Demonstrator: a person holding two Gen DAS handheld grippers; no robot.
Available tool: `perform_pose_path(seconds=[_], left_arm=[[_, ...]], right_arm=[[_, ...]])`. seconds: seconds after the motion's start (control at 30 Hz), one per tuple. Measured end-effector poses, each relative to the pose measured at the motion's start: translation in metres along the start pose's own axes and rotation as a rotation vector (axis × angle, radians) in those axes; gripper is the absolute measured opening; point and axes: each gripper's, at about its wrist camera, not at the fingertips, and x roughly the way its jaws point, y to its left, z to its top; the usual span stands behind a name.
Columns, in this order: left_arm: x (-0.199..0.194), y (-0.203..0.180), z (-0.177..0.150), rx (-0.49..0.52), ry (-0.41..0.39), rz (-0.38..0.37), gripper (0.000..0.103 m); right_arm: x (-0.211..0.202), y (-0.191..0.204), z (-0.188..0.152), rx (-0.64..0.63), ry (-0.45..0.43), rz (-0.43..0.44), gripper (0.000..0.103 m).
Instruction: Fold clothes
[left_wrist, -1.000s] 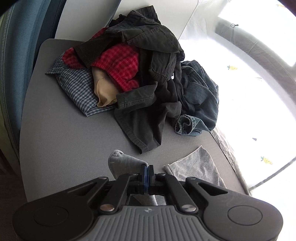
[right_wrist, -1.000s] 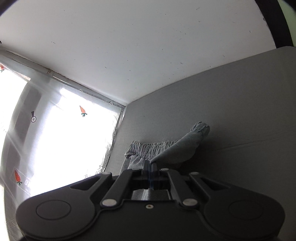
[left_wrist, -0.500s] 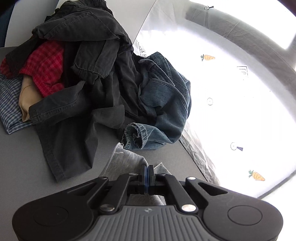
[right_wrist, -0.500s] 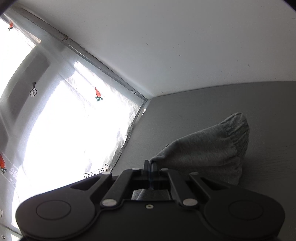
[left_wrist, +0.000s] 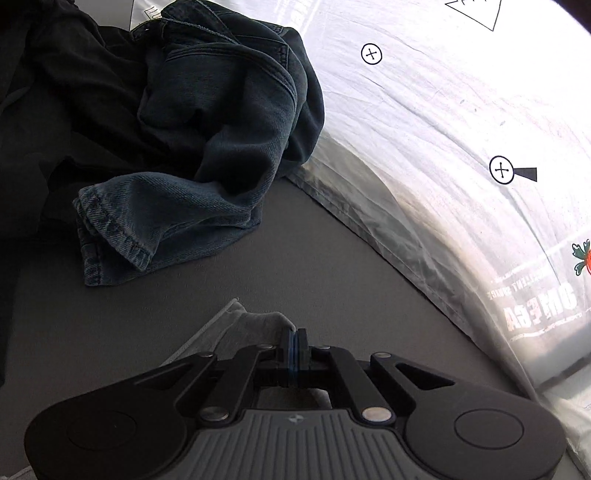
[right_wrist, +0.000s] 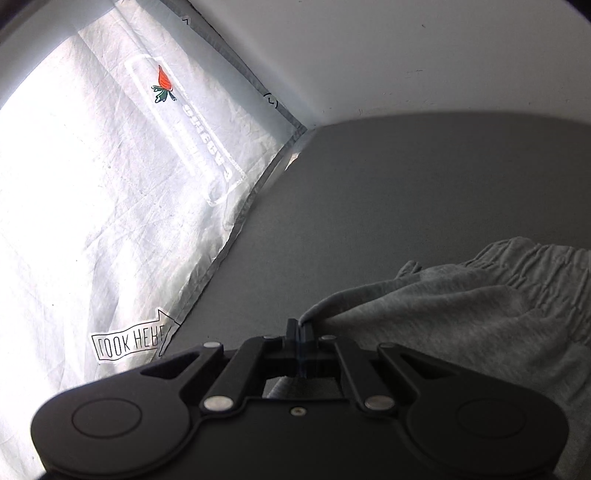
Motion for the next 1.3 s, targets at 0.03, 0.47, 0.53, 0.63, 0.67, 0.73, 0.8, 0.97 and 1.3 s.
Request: perform_pose_path(seconds=[0.03, 0.47, 0.53, 0.63, 0.67, 0.73, 0.8, 0.97, 1.3], left_arm=[[0.003, -0.003, -0.001, 0.024, 0.002, -0.001, 0.0], [-0.057, -0.039, -0.029, 0.221, -0.07, -0.083, 0.046], [-0.075, -0.05, -0.047, 0.264, -0.045, -0.097, 0.049], [-0.09, -0.06, -0.085, 0.32, 0.013, -0.107, 0.051], [-0.092, -0.061, -0.096, 0.332, 0.035, -0.106, 0.052], [-0.094, -0.062, -0.117, 0.373, 0.084, -0.096, 0.053], [-0.096, -0.062, -0.136, 0.436, 0.125, -0.073, 0.053], [-0.101, -0.051, -0.147, 0.505, 0.13, -0.049, 0.067], [-0.111, -0.019, -0.139, 0.47, 0.146, 0.019, 0.07]], right_arm=[[0.004, -0.001, 0.0, -0.002, 0.007, -0.006, 0.001], [-0.041, 0.035, -0.022, -0.498, -0.104, -0.078, 0.035], [-0.052, 0.032, -0.029, -0.537, -0.12, -0.088, 0.035], [-0.073, 0.013, -0.045, -0.586, -0.112, -0.115, 0.034], [-0.076, 0.006, -0.049, -0.598, -0.105, -0.126, 0.034], [-0.075, -0.011, -0.049, -0.592, -0.09, -0.15, 0.034], [-0.075, -0.027, -0.049, -0.587, -0.075, -0.173, 0.035], [-0.072, -0.065, -0.047, -0.573, -0.038, -0.225, 0.028], [-0.06, -0.069, -0.017, -0.497, -0.016, -0.207, 0.022]])
